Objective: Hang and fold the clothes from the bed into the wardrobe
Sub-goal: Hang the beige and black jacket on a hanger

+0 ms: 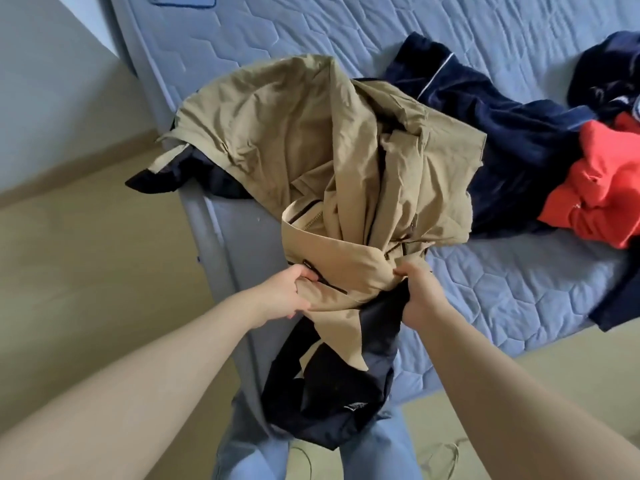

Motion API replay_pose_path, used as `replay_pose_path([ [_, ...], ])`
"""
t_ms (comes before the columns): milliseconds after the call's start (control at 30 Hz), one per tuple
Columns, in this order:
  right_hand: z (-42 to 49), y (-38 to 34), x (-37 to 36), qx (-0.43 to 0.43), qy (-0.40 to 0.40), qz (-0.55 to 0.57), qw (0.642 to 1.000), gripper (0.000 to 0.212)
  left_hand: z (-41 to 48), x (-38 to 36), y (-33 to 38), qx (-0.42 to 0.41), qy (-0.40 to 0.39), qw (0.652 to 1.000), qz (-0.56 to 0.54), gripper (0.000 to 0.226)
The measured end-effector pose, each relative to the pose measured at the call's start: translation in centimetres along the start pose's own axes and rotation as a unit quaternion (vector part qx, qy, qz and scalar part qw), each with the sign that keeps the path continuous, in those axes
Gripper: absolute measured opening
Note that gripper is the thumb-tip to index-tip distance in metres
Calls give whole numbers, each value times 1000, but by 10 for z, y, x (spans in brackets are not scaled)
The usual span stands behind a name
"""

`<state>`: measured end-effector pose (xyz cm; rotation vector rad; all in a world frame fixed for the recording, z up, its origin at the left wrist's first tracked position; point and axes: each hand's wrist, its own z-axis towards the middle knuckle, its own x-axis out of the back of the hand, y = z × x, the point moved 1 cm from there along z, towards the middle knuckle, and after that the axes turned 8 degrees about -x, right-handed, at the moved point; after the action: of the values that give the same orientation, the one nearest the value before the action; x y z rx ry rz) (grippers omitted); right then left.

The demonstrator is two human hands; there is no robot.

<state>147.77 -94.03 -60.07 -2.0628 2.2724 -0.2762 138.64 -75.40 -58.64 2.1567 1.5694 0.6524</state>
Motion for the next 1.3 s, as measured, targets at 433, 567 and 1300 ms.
replay_pose_path([
  [433,-226,-65,-83,248,-69,-92,962,49,-135,126,111,-251,317,911,-82,30],
  [567,-326,-62,-97,332,-143,-137,922,38,-209,164,160,-343,277,897,21,46],
  [1300,-590,-55,-81,560,-295,-226,741,21,-455,159,263,-496,305,796,169,16],
])
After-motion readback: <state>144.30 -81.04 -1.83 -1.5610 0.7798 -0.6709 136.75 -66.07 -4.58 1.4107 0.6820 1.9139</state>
